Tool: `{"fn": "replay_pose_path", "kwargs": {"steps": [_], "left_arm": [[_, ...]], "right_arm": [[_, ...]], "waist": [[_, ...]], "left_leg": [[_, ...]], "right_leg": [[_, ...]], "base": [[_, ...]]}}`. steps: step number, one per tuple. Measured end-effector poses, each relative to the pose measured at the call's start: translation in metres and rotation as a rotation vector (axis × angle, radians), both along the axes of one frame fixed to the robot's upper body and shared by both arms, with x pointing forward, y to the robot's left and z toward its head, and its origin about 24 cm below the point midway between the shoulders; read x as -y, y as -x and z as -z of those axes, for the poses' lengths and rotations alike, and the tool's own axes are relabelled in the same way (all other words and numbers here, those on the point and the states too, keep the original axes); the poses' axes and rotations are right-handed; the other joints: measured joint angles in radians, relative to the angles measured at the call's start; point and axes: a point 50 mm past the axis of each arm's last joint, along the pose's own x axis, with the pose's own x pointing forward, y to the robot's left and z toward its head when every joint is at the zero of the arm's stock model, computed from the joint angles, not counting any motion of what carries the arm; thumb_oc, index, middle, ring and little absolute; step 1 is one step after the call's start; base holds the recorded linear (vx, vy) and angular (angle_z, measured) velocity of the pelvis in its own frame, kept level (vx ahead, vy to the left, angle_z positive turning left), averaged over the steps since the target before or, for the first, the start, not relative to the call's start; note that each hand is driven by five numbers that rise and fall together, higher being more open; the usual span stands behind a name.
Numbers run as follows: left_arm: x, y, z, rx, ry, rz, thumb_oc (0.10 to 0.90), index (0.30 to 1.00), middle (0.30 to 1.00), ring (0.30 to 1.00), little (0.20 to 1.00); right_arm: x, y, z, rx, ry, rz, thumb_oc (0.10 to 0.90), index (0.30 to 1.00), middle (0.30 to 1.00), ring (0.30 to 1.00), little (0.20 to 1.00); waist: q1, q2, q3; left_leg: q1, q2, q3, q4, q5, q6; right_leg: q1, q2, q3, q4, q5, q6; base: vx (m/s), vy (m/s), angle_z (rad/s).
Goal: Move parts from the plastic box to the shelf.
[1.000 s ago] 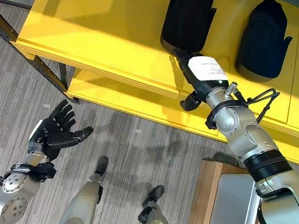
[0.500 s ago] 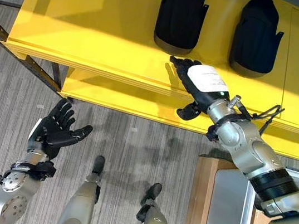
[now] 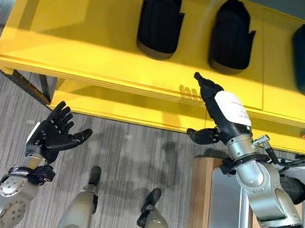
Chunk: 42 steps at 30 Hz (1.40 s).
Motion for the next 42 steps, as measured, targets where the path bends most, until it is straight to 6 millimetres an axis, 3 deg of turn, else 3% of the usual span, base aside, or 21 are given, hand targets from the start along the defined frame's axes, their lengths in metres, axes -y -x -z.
{"fn": "replay_pose_path", "kwargs": {"steps": [4,7,10,14,19,21,25,28,32,34,35,36,37,38,39,40,41,42], "left_arm": [[-0.006,0.010,0.009,-0.044,-0.008,-0.023,0.900,1.000,1.000,1.000,1.000],[-0.007,0.023,0.023,-0.087,0.033,-0.054,0.900,1.000,1.000,1.000,1.000],[-0.007,0.034,0.033,-0.123,0.060,-0.069,0.900,1.000,1.000,1.000,1.000],[-0.006,0.047,0.044,-0.167,0.081,-0.089,0.900,1.000,1.000,1.000,1.000],[0.002,0.052,0.052,-0.179,0.120,-0.101,0.900,1.000,1.000,1.000,1.000],[0.004,0.056,0.057,-0.199,0.135,-0.099,0.900,1.000,1.000,1.000,1.000],[0.005,0.054,0.057,-0.199,0.138,-0.094,0.900,1.000,1.000,1.000,1.000],[0.008,0.049,0.056,-0.191,0.141,-0.082,0.900,1.000,1.000,1.000,1.000],[0.007,0.050,0.063,-0.228,0.129,-0.078,0.900,1.000,1.000,1.000,1.000],[0.006,0.050,0.065,-0.235,0.124,-0.079,0.900,1.000,1.000,1.000,1.000],[0.006,0.049,0.065,-0.236,0.115,-0.074,0.900,1.000,1.000,1.000,1.000],[0.006,0.050,0.065,-0.243,0.104,-0.062,0.900,1.000,1.000,1.000,1.000],[0.006,0.050,0.066,-0.252,0.089,-0.048,0.900,1.000,1.000,1.000,1.000],[0.006,0.051,0.067,-0.260,0.073,-0.044,0.900,1.000,1.000,1.000,1.000],[0.007,0.051,0.069,-0.268,0.065,-0.040,0.900,1.000,1.000,1.000,1.000],[0.004,0.051,0.069,-0.272,0.046,-0.045,0.900,1.000,1.000,1.000,1.000],[-0.017,0.057,0.069,-0.303,-0.032,-0.070,0.900,1.000,1.000,1.000,1.000],[-0.022,0.058,0.074,-0.333,-0.046,-0.080,0.900,1.000,1.000,1.000,1.000]], "right_arm": [[-0.007,0.013,0.029,-0.060,-0.147,0.002,0.900,1.000,1.000,1.000,1.000],[-0.012,0.025,0.058,-0.121,-0.352,0.030,0.900,1.000,1.000,1.000,1.000],[-0.008,0.041,0.082,-0.225,-0.440,0.062,0.900,1.000,1.000,1.000,1.000],[-0.016,0.060,0.111,-0.328,-0.704,0.081,0.900,1.000,1.000,1.000,1.000],[-0.019,0.073,0.129,-0.405,-0.848,0.103,0.900,1.000,1.000,1.000,1.000],[-0.019,0.075,0.140,-0.456,-0.864,0.119,0.900,1.000,1.000,1.000,1.000],[-0.014,0.079,0.154,-0.510,-0.913,0.164,0.900,1.000,1.000,1.000,1.000],[-0.015,0.077,0.154,-0.506,-0.922,0.162,0.900,1.000,1.000,1.000,1.000],[-0.023,0.087,0.165,-0.531,-1.049,0.182,0.900,1.000,1.000,1.000,1.000],[-0.022,0.089,0.166,-0.536,-1.050,0.189,0.900,1.000,1.000,1.000,1.000],[-0.021,0.091,0.166,-0.519,-1.073,0.202,0.900,1.000,1.000,1.000,1.000],[-0.019,0.091,0.165,-0.502,-1.089,0.216,0.900,1.000,1.000,1.000,1.000],[-0.016,0.093,0.166,-0.497,-1.092,0.234,0.900,1.000,1.000,1.000,1.000],[-0.014,0.092,0.165,-0.491,-1.094,0.243,0.900,1.000,1.000,1.000,1.000],[-0.012,0.096,0.170,-0.506,-1.093,0.266,0.900,1.000,1.000,1.000,1.000],[-0.014,0.098,0.173,-0.523,-1.102,0.271,0.900,1.000,1.000,1.000,1.000],[-0.033,0.096,0.179,-0.552,-1.152,0.236,0.900,1.000,1.000,1.000,1.000],[-0.037,0.092,0.178,-0.554,-1.150,0.215,0.900,1.000,1.000,1.000,1.000]], "waist": [[-0.018,-0.024,-0.069],[-0.032,-0.031,-0.120],[-0.074,-0.024,-0.190],[-0.098,-0.010,-0.248],[-0.125,0.017,-0.265],[-0.117,0.028,-0.273],[-0.093,0.033,-0.276],[-0.095,0.041,-0.280],[-0.099,0.039,-0.282],[-0.106,0.028,-0.283],[-0.104,0.000,-0.279],[-0.108,-0.012,-0.280],[-0.122,-0.033,-0.275],[-0.132,-0.036,-0.277],[-0.135,-0.022,-0.280],[-0.133,-0.023,-0.277],[-0.110,-0.079,-0.258],[-0.109,-0.088,-0.258]], "left_leg": [[0.035,0.012,0.044,-0.031,0.001,-0.005],[0.141,0.027,0.116,-0.082,0.000,-0.022],[0.199,0.045,0.155,-0.124,0.000,-0.028],[0.265,0.079,0.214,-0.169,0.007,-0.044],[0.292,0.095,0.240,-0.190,0.014,-0.053],[0.303,0.093,0.230,-0.191,0.006,-0.055],[0.296,0.015,-0.055,-0.180,-0.062,-0.059],[0.246,-0.017,-0.103,-0.146,-0.068,-0.048],[0.247,-0.067,-0.071,-0.113,-0.079,-0.018],[0.241,-0.112,-0.026,-0.090,-0.093,0.006],[0.212,-0.150,0.008,-0.047,-0.117,0.051],[0.195,-0.190,0.026,-0.020,-0.131,0.090],[0.185,-0.213,0.053,-0.008,-0.134,0.092],[0.168,-0.227,0.091,0.014,-0.130,0.098],[0.157,-0.208,0.119,0.022,-0.137,0.120],[0.148,-0.191,0.164,0.031,-0.144,0.128],[0.147,-0.174,0.252,0.079,-0.163,0.142],[0.139,-0.147,0.292,0.091,-0.178,0.159]], "right_leg": [[0.008,0.021,0.038,-0.040,0.020,-0.004],[0.064,0.043,0.102,-0.101,0.044,-0.004],[0.092,0.068,0.136,-0.140,0.056,-0.008],[0.106,0.112,0.187,-0.166,0.066,-0.022],[0.106,0.140,0.225,-0.195,0.079,-0.026],[0.104,0.150,0.264,-0.222,0.097,-0.033],[0.087,0.144,0.319,-0.227,0.108,-0.029],[0.064,0.116,0.318,-0.219,0.115,-0.020],[0.062,0.066,0.324,-0.210,0.123,-0.003],[0.034,0.033,0.374,-0.197,0.132,0.027],[0.005,0.001,0.411,-0.187,0.134,0.047],[-0.015,-0.033,0.438,-0.189,0.131,0.059],[-0.041,-0.055,0.468,-0.187,0.106,0.077],[-0.061,-0.075,0.481,-0.185,0.028,0.098],[-0.074,-0.073,0.470,-0.175,-0.049,0.122],[-0.109,-0.041,0.433,-0.120,-0.016,0.105],[-0.114,0.031,0.344,-0.173,0.390,-0.033],[-0.097,0.028,0.297,-0.217,0.409,-0.058]], "base": [[0.03,-0.019,-0.35],[0.04,-0.048,-0.57],[0.02,-0.106,-0.44],[-0.01,-0.068,-0.46],[-0.01,-0.047,-0.32],[-0.03,-0.016,-0.45],[-0.03,0.045,-0.31],[0.03,0.164,0.08],[0.01,0.359,-0.05],[-0.08,0.410,-0.52],[-0.09,0.296,-0.62],[-0.10,0.230,-0.70],[-0.10,0.219,-0.73],[-0.12,0.217,-0.81],[-0.14,0.210,-1.02],[-0.20,0.207,-1.96],[-0.17,0.151,-2.14],[-0.11,0.132,-1.99]]}}
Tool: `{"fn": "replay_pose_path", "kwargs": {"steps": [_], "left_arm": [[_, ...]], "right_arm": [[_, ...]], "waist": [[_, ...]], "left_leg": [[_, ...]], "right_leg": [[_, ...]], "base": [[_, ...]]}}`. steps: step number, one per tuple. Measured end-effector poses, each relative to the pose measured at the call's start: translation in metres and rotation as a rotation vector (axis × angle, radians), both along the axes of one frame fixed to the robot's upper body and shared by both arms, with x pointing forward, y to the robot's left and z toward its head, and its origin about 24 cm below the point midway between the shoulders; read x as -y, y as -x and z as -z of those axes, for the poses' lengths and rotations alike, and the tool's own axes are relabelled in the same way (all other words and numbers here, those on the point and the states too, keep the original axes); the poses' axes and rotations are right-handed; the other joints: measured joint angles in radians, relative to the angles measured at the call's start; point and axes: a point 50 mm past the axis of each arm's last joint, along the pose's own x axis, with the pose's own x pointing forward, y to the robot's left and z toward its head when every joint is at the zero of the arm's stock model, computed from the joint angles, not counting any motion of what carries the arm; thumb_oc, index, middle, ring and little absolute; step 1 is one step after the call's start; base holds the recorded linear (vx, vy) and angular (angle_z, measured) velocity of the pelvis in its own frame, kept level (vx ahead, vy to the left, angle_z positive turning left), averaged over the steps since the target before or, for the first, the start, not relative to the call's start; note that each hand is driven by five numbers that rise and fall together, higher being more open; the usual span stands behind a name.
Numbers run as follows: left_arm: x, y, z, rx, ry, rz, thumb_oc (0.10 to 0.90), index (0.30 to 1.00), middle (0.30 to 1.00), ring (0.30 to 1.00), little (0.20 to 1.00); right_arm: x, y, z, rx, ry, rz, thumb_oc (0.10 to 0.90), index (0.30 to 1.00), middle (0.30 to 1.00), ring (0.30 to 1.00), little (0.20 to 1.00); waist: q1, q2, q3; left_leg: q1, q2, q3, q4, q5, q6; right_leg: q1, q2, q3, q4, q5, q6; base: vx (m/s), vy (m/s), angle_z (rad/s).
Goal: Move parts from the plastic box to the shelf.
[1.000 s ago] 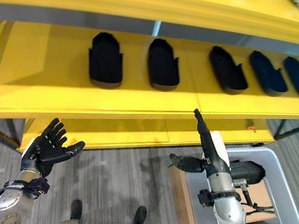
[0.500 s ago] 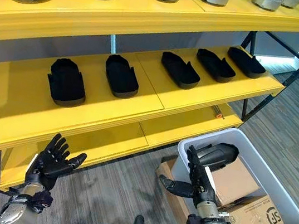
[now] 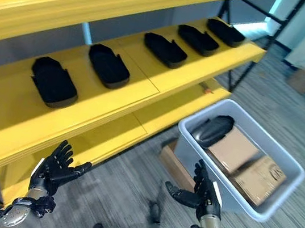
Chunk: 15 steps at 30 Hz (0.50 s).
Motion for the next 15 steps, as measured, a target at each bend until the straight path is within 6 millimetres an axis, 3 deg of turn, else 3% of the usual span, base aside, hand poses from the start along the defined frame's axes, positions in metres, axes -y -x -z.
{"fn": "replay_pose_path", "kwargs": {"steps": [1,2,3,5,6,9,12,13,14,15], "left_arm": [[0.000,-0.005,0.006,-0.024,0.007,-0.013,0.900,1.000,1.000,1.000,1.000],[0.002,-0.007,0.009,-0.014,0.039,-0.053,0.900,1.000,1.000,1.000,1.000],[0.011,-0.010,0.009,-0.001,0.065,-0.038,0.900,1.000,1.000,1.000,1.000],[0.015,-0.006,0.009,0.002,0.077,-0.033,0.900,1.000,1.000,1.000,1.000],[0.013,-0.005,0.006,0.011,0.071,-0.035,0.900,1.000,1.000,1.000,1.000],[0.011,-0.002,0.006,0.011,0.072,-0.050,0.900,1.000,1.000,1.000,1.000],[0.007,0.004,0.005,0.009,0.068,-0.063,0.900,1.000,1.000,1.000,1.000],[0.009,0.004,0.006,0.012,0.084,-0.067,0.900,1.000,1.000,1.000,1.000],[0.009,0.004,0.006,0.013,0.084,-0.066,0.900,1.000,1.000,1.000,1.000],[0.011,0.007,0.009,-0.009,0.090,-0.064,0.900,1.000,1.000,1.000,1.000]], "right_arm": [[0.002,-0.001,0.001,-0.009,0.013,0.003,0.900,1.000,1.000,1.000,1.000],[0.006,-0.007,-0.001,-0.007,0.035,-0.001,0.900,1.000,1.000,1.000,1.000],[0.009,-0.009,-0.006,0.008,0.056,-0.008,0.900,1.000,1.000,1.000,1.000],[0.010,-0.008,-0.006,0.007,0.062,-0.010,0.900,1.000,1.000,1.000,1.000],[0.010,-0.009,-0.008,0.016,0.063,-0.015,0.900,1.000,1.000,1.000,1.000],[0.010,-0.006,-0.008,0.013,0.066,-0.017,0.900,1.000,1.000,1.000,1.000],[0.011,-0.004,-0.008,0.004,0.067,-0.022,0.900,1.000,1.000,1.000,1.000],[0.014,-0.002,-0.006,-0.011,0.073,-0.013,0.900,1.000,1.000,1.000,1.000],[0.015,-0.001,-0.006,-0.015,0.071,-0.007,0.900,1.000,1.000,1.000,1.000],[0.017,-0.002,-0.007,-0.012,0.076,-0.004,0.900,1.000,1.000,1.000,1.000]], "waist": [[0.000,0.009,0.003],[0.015,0.047,0.025],[0.013,0.095,0.053],[0.020,0.124,0.053],[0.039,0.121,0.051],[0.039,0.110,0.049],[0.034,0.101,0.050],[0.018,0.081,0.056],[0.012,0.070,0.060],[0.007,0.083,0.055]], "left_leg": [[-0.008,0.015,0.039,0.011,-0.001,0.009],[-0.006,0.047,0.083,0.002,-0.003,0.029],[0.008,0.063,0.084,-0.033,0.004,0.020],[0.012,0.063,0.089,-0.080,0.043,0.002],[0.016,0.051,0.114,-0.117,0.074,-0.008],[0.021,0.007,0.141,-0.179,0.106,-0.025],[0.013,-0.004,0.143,-0.176,0.117,-0.041],[-0.002,-0.004,0.140,-0.167,0.121,-0.069],[-0.034,0.003,0.124,-0.049,0.089,-0.044],[-0.052,0.040,0.091,0.128,0.027,-0.028]], "right_leg": [[0.016,-0.020,-0.155,0.025,-0.098,0.040],[0.041,-0.054,-0.311,0.120,-0.226,0.063],[0.119,-0.087,-0.326,0.169,-0.280,0.109],[0.182,-0.117,-0.284,0.162,-0.304,0.142],[0.201,-0.140,-0.256,0.146,-0.319,0.164],[0.257,-0.175,-0.236,0.069,-0.338,0.188],[0.292,-0.143,-0.219,0.038,-0.359,0.190],[0.280,-0.134,-0.226,0.017,-0.382,0.156],[0.266,-0.143,-0.227,0.024,-0.369,0.146],[0.262,-0.134,-0.220,0.029,-0.369,0.147]], "base": [[-0.05,0.058,-1.38],[-0.06,-0.017,-1.37],[-0.09,-0.063,-1.18],[-0.03,-0.067,-0.82],[0.03,-0.098,-0.85],[0.06,-0.174,-0.53],[0.07,-0.131,-0.25],[0.09,-0.155,-0.05],[0.09,-0.181,-0.23],[0.06,-0.132,-0.49]]}}
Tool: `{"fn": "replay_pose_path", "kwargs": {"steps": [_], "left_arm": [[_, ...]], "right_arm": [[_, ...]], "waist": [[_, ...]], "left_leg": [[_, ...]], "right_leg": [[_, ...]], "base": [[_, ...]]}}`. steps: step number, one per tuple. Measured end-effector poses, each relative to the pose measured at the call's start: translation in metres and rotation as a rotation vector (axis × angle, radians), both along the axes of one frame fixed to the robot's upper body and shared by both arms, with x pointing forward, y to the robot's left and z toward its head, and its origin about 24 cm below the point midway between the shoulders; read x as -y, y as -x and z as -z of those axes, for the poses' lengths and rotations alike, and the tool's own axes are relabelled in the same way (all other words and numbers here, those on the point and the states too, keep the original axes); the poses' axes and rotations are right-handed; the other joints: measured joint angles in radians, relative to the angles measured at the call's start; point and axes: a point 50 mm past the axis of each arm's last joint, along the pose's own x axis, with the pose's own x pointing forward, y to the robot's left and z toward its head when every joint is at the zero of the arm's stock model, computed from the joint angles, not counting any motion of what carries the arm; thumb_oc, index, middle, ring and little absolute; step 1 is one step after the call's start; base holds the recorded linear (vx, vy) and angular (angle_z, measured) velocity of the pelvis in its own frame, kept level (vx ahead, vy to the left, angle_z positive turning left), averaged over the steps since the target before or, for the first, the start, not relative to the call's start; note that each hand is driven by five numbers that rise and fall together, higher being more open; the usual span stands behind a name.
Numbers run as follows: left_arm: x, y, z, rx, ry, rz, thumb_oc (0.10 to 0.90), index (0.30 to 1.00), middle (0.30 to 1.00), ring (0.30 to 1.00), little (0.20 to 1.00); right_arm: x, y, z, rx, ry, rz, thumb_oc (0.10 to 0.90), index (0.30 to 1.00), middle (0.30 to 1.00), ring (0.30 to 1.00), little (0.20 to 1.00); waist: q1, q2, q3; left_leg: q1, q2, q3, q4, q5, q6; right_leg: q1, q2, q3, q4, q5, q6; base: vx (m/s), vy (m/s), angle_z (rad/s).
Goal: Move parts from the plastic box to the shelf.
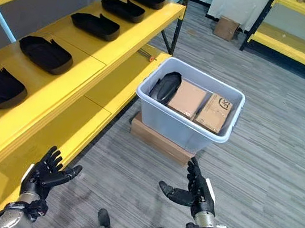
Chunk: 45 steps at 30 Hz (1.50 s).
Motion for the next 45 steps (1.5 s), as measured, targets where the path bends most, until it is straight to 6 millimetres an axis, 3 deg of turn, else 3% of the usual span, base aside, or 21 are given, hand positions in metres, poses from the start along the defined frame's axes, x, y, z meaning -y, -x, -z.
{"fn": "replay_pose_path", "kwargs": {"steps": [1,3,6,12,14,18,20,21,22,23,24,27,29,30,31,33,35,38,39,41,45], "left_arm": [[0.007,0.009,0.006,-0.033,0.026,0.010,0.900,1.000,1.000,1.000,1.000],[0.007,0.006,0.003,-0.014,0.026,0.016,0.900,1.000,1.000,1.000,1.000],[0.009,0.000,-0.003,0.021,0.029,0.033,0.900,1.000,1.000,1.000,1.000],[0.019,0.000,-0.001,0.017,0.053,0.053,0.900,1.000,1.000,1.000,1.000],[0.019,-0.002,-0.003,0.026,0.050,0.055,0.900,1.000,1.000,1.000,1.000],[0.016,-0.005,-0.005,0.036,0.042,0.051,0.900,1.000,1.000,1.000,1.000],[0.018,-0.006,-0.006,0.040,0.047,0.052,0.900,1.000,1.000,1.000,1.000],[0.019,-0.008,-0.006,0.043,0.048,0.054,0.900,1.000,1.000,1.000,1.000],[0.020,-0.007,-0.005,0.042,0.055,0.054,0.900,1.000,1.000,1.000,1.000],[0.023,-0.008,-0.006,0.051,0.067,0.054,0.900,1.000,1.000,1.000,1.000],[0.024,-0.007,-0.005,0.049,0.072,0.052,0.900,1.000,1.000,1.000,1.000],[0.027,-0.011,-0.004,0.055,0.089,0.047,0.900,1.000,1.000,1.000,1.000],[0.026,-0.014,-0.005,0.060,0.086,0.045,0.900,1.000,1.000,1.000,1.000],[0.026,-0.014,-0.005,0.061,0.086,0.045,0.900,1.000,1.000,1.000,1.000],[0.026,-0.013,-0.004,0.056,0.086,0.042,0.900,1.000,1.000,1.000,1.000],[0.025,-0.008,0.003,0.028,0.096,0.016,0.900,1.000,1.000,1.000,1.000],[0.028,-0.007,0.005,0.023,0.111,0.016,0.900,1.000,1.000,1.000,1.000],[0.030,-0.014,0.000,0.050,0.114,0.030,0.900,1.000,1.000,1.000,1.000],[0.032,-0.018,-0.003,0.067,0.113,0.040,0.900,1.000,1.000,1.000,1.000],[0.032,-0.020,-0.007,0.080,0.107,0.050,0.900,1.000,1.000,1.000,1.000],[0.030,-0.034,-0.025,0.155,0.073,0.078,0.900,1.000,1.000,1.000,1.000]], "right_arm": [[0.008,0.004,-0.006,0.004,0.045,-0.009,0.900,1.000,1.000,1.000,1.000],[0.010,0.013,0.001,-0.034,0.043,0.007,0.900,1.000,1.000,1.000,1.000],[0.008,0.015,0.004,-0.045,0.030,0.011,0.900,1.000,1.000,1.000,1.000],[0.008,0.001,-0.004,0.005,0.037,0.001,0.900,1.000,1.000,1.000,1.000],[0.007,0.000,-0.005,0.008,0.038,-0.001,0.900,1.000,1.000,1.000,1.000],[0.006,-0.004,-0.005,0.017,0.036,0.000,0.900,1.000,1.000,1.000,1.000],[0.009,-0.006,-0.009,0.037,0.051,0.006,0.900,1.000,1.000,1.000,1.000],[0.010,-0.006,-0.010,0.040,0.054,0.013,0.900,1.000,1.000,1.000,1.000],[0.013,-0.006,-0.011,0.043,0.062,0.024,0.900,1.000,1.000,1.000,1.000],[0.016,-0.008,-0.014,0.052,0.080,0.025,0.900,1.000,1.000,1.000,1.000],[0.018,-0.009,-0.015,0.053,0.089,0.024,0.900,1.000,1.000,1.000,1.000],[0.022,-0.002,-0.010,0.022,0.105,0.029,0.900,1.000,1.000,1.000,1.000],[0.022,-0.004,-0.005,0.001,0.132,0.019,0.900,1.000,1.000,1.000,1.000],[0.022,-0.004,-0.005,0.001,0.133,0.019,0.900,1.000,1.000,1.000,1.000],[0.020,-0.005,-0.005,0.001,0.129,0.015,0.900,1.000,1.000,1.000,1.000],[0.016,-0.011,0.000,-0.008,0.132,-0.007,0.900,1.000,1.000,1.000,1.000],[0.016,-0.011,-0.004,0.010,0.136,-0.014,0.900,1.000,1.000,1.000,1.000],[0.017,-0.004,0.001,-0.019,0.132,-0.011,0.900,1.000,1.000,1.000,1.000],[0.017,-0.003,0.002,-0.023,0.129,-0.008,0.900,1.000,1.000,1.000,1.000],[0.014,-0.003,0.003,-0.024,0.119,-0.014,0.900,1.000,1.000,1.000,1.000],[0.006,-0.008,-0.006,0.021,0.108,-0.042,0.900,1.000,1.000,1.000,1.000]], "waist": [[-0.017,0.057,-0.019],[-0.040,0.017,-0.031],[-0.051,-0.006,-0.036],[-0.062,0.085,-0.034],[-0.060,0.100,-0.032],[-0.037,0.077,-0.028],[-0.019,0.060,-0.018],[-0.018,0.051,-0.011],[-0.002,0.030,-0.001],[0.016,0.033,0.007],[0.022,0.043,0.010],[0.023,0.074,0.034],[0.052,0.078,0.046],[0.060,0.082,0.051],[0.055,0.086,0.051],[0.088,0.076,0.057],[0.073,0.102,0.056],[0.064,0.097,0.054],[0.057,0.097,0.054],[0.054,0.085,0.053],[0.054,0.060,0.048]], "left_leg": [[0.061,0.065,-0.077,-0.035,-0.116,-0.062],[0.085,0.043,-0.083,-0.104,-0.078,-0.075],[0.089,0.068,-0.094,-0.171,-0.002,-0.073],[0.153,0.133,-0.092,-0.295,0.079,-0.126],[0.164,0.169,-0.093,-0.273,0.094,-0.147],[0.099,0.255,-0.126,-0.084,0.120,-0.167],[0.054,0.274,-0.198,0.005,0.212,-0.144],[0.030,0.273,-0.226,0.039,0.214,-0.135],[-0.012,0.214,-0.275,0.049,0.141,-0.161],[-0.031,0.152,-0.302,-0.002,0.103,-0.147],[-0.039,0.140,-0.290,-0.031,0.098,-0.141],[-0.062,0.144,-0.241,-0.279,0.141,-0.163],[-0.069,0.125,-0.292,-0.394,0.159,-0.165],[-0.082,0.128,-0.290,-0.388,0.162,-0.166],[-0.096,0.119,-0.298,-0.382,0.172,-0.173],[-0.061,0.093,-0.367,-0.386,0.179,-0.155],[-0.065,0.102,-0.364,-0.374,0.212,-0.155],[-0.064,0.103,-0.356,-0.372,0.226,-0.137],[-0.064,0.105,-0.345,-0.373,0.231,-0.131],[-0.045,0.087,-0.286,-0.383,0.321,-0.066],[-0.040,-0.003,-0.253,-0.379,0.275,0.005]], "right_leg": [[0.002,0.064,0.006,0.020,0.001,0.001],[-0.008,0.054,0.023,0.038,-0.009,-0.010],[-0.043,0.090,0.021,0.062,-0.002,-0.047],[-0.062,0.168,0.012,0.132,-0.068,-0.107],[-0.067,0.202,0.019,0.170,-0.116,-0.131],[-0.085,0.257,0.039,0.256,-0.195,-0.200],[-0.089,0.294,0.056,0.269,-0.214,-0.244],[-0.090,0.293,0.060,0.270,-0.215,-0.252],[-0.092,0.294,0.093,0.259,-0.193,-0.265],[-0.104,0.294,0.125,0.237,-0.179,-0.255],[-0.102,0.308,0.130,0.214,-0.165,-0.254],[-0.062,0.378,0.125,0.160,-0.156,-0.279],[-0.039,0.406,0.148,0.136,-0.142,-0.284],[-0.032,0.419,0.159,0.131,-0.131,-0.301],[-0.010,0.439,0.190,0.107,-0.138,-0.291],[0.039,0.449,0.262,0.081,-0.130,-0.293],[0.086,0.475,0.302,0.057,-0.149,-0.283],[0.113,0.469,0.327,0.053,-0.174,-0.285],[0.117,0.463,0.343,0.053,-0.191,-0.266],[0.113,0.428,0.348,0.070,-0.231,-0.216],[0.096,0.323,0.319,0.105,-0.270,-0.124]], "base": [[0.11,-0.267,-0.38],[0.09,-0.247,0.05],[0.09,-0.250,0.10],[0.09,-0.243,-0.03],[0.14,-0.419,-0.03],[0.07,-0.233,-0.16],[0.10,-0.130,-0.31],[0.10,0.003,-0.25],[0.13,0.012,-0.58],[0.25,0.027,-0.69],[0.17,0.022,-0.71],[0.26,0.069,-0.25],[0.27,0.111,-0.47],[0.43,0.206,-0.62],[0.45,0.247,-0.74],[0.29,0.188,-1.04],[0.31,0.234,-0.67],[0.17,0.170,-0.27],[0.20,0.221,-0.25],[0.12,0.172,-0.24],[0.10,0.140,-0.05]]}}
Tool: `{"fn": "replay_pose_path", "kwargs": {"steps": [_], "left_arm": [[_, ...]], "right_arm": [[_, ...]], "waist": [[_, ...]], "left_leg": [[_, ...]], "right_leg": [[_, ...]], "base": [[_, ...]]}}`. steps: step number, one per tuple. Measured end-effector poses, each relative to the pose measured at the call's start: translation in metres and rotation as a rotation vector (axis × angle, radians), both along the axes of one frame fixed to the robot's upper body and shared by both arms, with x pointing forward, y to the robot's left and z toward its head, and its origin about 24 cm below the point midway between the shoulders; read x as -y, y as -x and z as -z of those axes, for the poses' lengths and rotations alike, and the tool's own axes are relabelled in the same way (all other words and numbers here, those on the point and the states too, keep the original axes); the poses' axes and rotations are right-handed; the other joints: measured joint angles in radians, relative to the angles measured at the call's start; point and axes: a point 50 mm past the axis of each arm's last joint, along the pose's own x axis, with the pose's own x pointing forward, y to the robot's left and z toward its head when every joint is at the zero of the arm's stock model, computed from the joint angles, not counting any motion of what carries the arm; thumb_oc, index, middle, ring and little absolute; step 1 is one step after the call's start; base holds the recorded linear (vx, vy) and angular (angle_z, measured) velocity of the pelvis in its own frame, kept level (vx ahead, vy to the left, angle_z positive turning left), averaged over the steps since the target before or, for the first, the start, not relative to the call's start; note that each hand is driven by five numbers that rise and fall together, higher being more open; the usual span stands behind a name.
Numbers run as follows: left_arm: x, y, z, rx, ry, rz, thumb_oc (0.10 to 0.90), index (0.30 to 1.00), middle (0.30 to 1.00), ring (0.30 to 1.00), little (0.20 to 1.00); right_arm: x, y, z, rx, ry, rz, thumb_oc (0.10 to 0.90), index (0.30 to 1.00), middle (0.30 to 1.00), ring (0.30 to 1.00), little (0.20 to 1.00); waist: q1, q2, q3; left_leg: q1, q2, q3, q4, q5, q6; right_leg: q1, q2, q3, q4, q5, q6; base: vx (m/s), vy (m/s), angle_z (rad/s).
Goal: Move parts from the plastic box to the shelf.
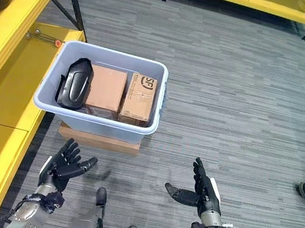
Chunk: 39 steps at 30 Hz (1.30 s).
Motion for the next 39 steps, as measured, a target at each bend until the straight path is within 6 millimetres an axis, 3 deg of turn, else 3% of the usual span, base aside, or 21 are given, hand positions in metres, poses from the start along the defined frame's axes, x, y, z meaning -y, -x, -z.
{"fn": "replay_pose_path", "kwargs": {"steps": [3,8,13,16,17,18,19,20,21,23,25,28,34,36,39], "left_arm": [[-0.007,-0.005,-0.010,0.045,-0.033,-0.007,0.900,1.000,1.000,1.000,1.000],[-0.013,-0.004,-0.010,0.029,-0.060,-0.012,0.900,1.000,1.000,1.000,1.000],[-0.017,0.001,-0.006,0.004,-0.083,-0.004,0.900,1.000,1.000,1.000,1.000],[-0.023,0.007,-0.003,-0.028,-0.111,-0.007,0.900,1.000,1.000,1.000,1.000],[-0.023,0.009,-0.002,-0.036,-0.114,-0.002,0.900,1.000,1.000,1.000,1.000],[-0.023,0.012,0.000,-0.040,-0.105,-0.016,0.900,1.000,1.000,1.000,1.000],[-0.023,0.012,0.000,-0.042,-0.104,-0.014,0.900,1.000,1.000,1.000,1.000],[-0.022,0.010,-0.001,-0.038,-0.104,-0.008,0.900,1.000,1.000,1.000,1.000],[-0.022,0.011,0.000,-0.040,-0.103,-0.008,0.900,1.000,1.000,1.000,1.000],[-0.023,0.016,0.003,-0.059,-0.100,-0.012,0.900,1.000,1.000,1.000,1.000],[-0.022,0.019,0.005,-0.069,-0.095,-0.012,0.900,1.000,1.000,1.000,1.000],[-0.017,0.028,0.013,-0.093,-0.057,-0.017,0.900,1.000,1.000,1.000,1.000],[-0.009,0.035,0.019,-0.122,-0.031,0.006,0.900,1.000,1.000,1.000,1.000],[-0.006,0.031,0.018,-0.109,-0.019,0.011,0.900,1.000,1.000,1.000,1.000],[0.001,0.022,0.014,-0.081,-0.012,0.048,0.900,1.000,1.000,1.000,1.000]], "right_arm": [[-0.008,-0.016,-0.011,0.056,-0.001,-0.040,0.900,1.000,1.000,1.000,1.000],[-0.016,-0.027,-0.020,0.102,0.001,-0.071,0.900,1.000,1.000,1.000,1.000],[-0.015,-0.022,-0.017,0.083,0.005,-0.069,0.900,1.000,1.000,1.000,1.000],[-0.018,-0.021,-0.014,0.069,0.006,-0.082,0.900,1.000,1.000,1.000,1.000],[-0.019,-0.018,-0.014,0.064,0.007,-0.088,0.900,1.000,1.000,1.000,1.000],[-0.023,-0.017,-0.012,0.056,0.004,-0.101,0.900,1.000,1.000,1.000,1.000],[-0.024,-0.017,-0.011,0.054,0.006,-0.107,0.900,1.000,1.000,1.000,1.000],[-0.025,-0.016,-0.009,0.041,0.006,-0.118,0.900,1.000,1.000,1.000,1.000],[-0.024,-0.014,-0.007,0.032,0.005,-0.118,0.900,1.000,1.000,1.000,1.000],[-0.023,-0.006,-0.002,0.003,0.003,-0.112,0.900,1.000,1.000,1.000,1.000],[-0.023,-0.004,0.000,-0.008,0.000,-0.111,0.900,1.000,1.000,1.000,1.000],[-0.018,0.003,0.006,-0.041,0.007,-0.103,0.900,1.000,1.000,1.000,1.000],[-0.006,0.005,0.002,-0.034,0.025,-0.067,0.900,1.000,1.000,1.000,1.000],[-0.003,0.005,0.001,-0.028,0.028,-0.056,0.900,1.000,1.000,1.000,1.000],[-0.001,0.005,0.001,-0.028,0.033,-0.051,0.900,1.000,1.000,1.000,1.000]], "waist": [[0.008,-0.020,-0.003],[0.022,-0.053,-0.012],[0.003,-0.044,-0.024],[0.002,-0.036,-0.024],[0.000,-0.027,-0.025],[-0.001,-0.015,-0.026],[-0.002,-0.003,-0.028],[-0.004,0.015,-0.021],[-0.005,0.018,-0.022],[-0.002,0.000,-0.030],[-0.003,0.001,-0.030],[0.002,-0.001,-0.042],[-0.004,0.009,-0.052],[-0.024,0.011,-0.053],[-0.027,0.006,-0.051]], "left_leg": [[-0.020,-0.045,0.019,0.038,-0.043,0.030],[-0.050,-0.067,0.018,0.103,-0.119,0.030],[-0.037,-0.060,0.008,0.078,-0.132,0.026],[0.013,-0.072,0.021,0.058,-0.124,0.053],[0.029,-0.079,0.023,0.062,-0.126,0.069],[0.044,-0.080,0.024,0.054,-0.135,0.081],[0.046,-0.079,0.022,0.049,-0.134,0.079],[0.064,-0.069,0.017,0.028,-0.127,0.073],[0.074,-0.068,0.025,0.018,-0.115,0.069],[0.120,-0.098,0.038,-0.012,-0.107,0.058],[0.140,-0.104,0.029,-0.015,-0.113,0.052],[0.177,-0.103,0.021,-0.041,-0.117,0.031],[0.203,-0.064,0.003,-0.044,-0.123,-0.006],[0.201,-0.056,-0.010,-0.035,-0.123,-0.012],[0.149,-0.054,-0.021,0.089,-0.145,-0.046]], "right_leg": [[0.000,-0.051,-0.029,-0.014,-0.007,0.019],[-0.015,-0.073,-0.039,0.012,-0.017,0.017],[-0.167,-0.073,-0.081,0.333,-0.045,0.016],[-0.285,-0.124,-0.149,0.616,-0.033,0.017],[-0.300,-0.139,-0.162,0.626,-0.035,0.018],[-0.331,-0.165,-0.192,0.591,-0.068,0.014],[-0.343,-0.151,-0.206,0.546,-0.068,0.015],[-0.370,-0.103,-0.175,0.426,-0.073,0.029],[-0.366,-0.100,-0.192,0.372,-0.061,0.028],[-0.361,-0.109,-0.260,0.202,0.039,0.013],[-0.320,-0.100,-0.249,0.131,0.135,0.015],[-0.267,-0.083,-0.248,0.055,0.227,-0.014],[-0.186,-0.031,-0.265,-0.045,0.260,-0.054],[-0.175,-0.025,-0.284,-0.052,0.256,-0.062],[-0.166,-0.034,-0.299,-0.037,0.225,-0.075]], "base": [[0.11,0.137,-0.02],[0.09,0.116,-0.02],[0.11,0.177,0.15],[0.13,0.126,-0.07],[0.24,0.076,-0.09],[0.16,0.002,-0.06],[0.22,-0.010,-0.14],[0.10,-0.028,0.01],[0.10,-0.041,0.02],[0.13,-0.069,0.06],[0.11,-0.119,0.06],[0.08,-0.105,0.07],[0.04,-0.099,0.04],[-0.04,-0.163,0.21],[-0.05,-0.083,0.24]]}}
